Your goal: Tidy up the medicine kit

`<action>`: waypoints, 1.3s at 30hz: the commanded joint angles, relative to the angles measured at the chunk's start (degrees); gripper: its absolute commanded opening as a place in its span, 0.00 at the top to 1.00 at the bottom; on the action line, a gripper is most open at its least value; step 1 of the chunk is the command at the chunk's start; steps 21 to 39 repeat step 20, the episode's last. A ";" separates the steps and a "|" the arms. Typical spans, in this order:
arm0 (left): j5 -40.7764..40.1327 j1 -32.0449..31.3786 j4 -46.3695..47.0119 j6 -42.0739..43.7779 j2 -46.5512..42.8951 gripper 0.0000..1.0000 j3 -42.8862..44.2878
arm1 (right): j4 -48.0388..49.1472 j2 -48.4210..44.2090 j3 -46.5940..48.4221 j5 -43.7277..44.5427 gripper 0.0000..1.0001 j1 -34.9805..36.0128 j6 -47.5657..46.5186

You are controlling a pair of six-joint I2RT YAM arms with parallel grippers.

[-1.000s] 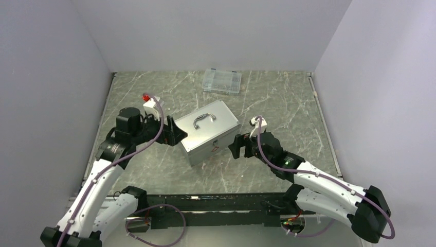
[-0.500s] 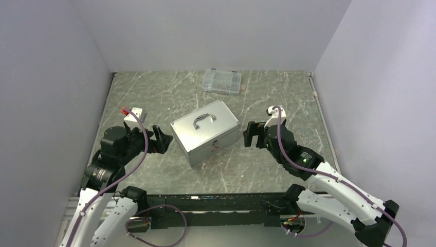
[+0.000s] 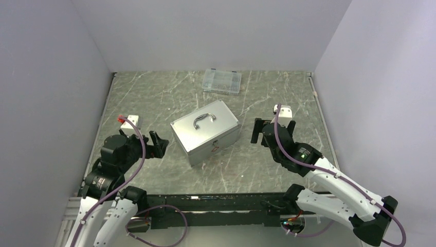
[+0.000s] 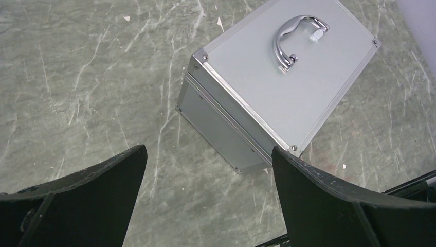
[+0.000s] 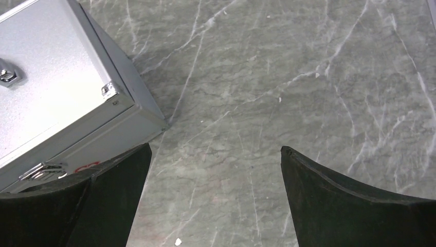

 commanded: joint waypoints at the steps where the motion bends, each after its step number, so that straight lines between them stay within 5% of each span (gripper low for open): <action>1: -1.56 -0.25 1.50 -0.58 0.12 0.01 -0.24 | -0.96 -0.70 1.23 3.23 0.00 -0.14 1.48; 39: -2.01 -0.08 1.28 -0.75 0.12 0.01 -0.39 | -4.20 -2.29 1.40 6.73 0.00 -0.09 4.72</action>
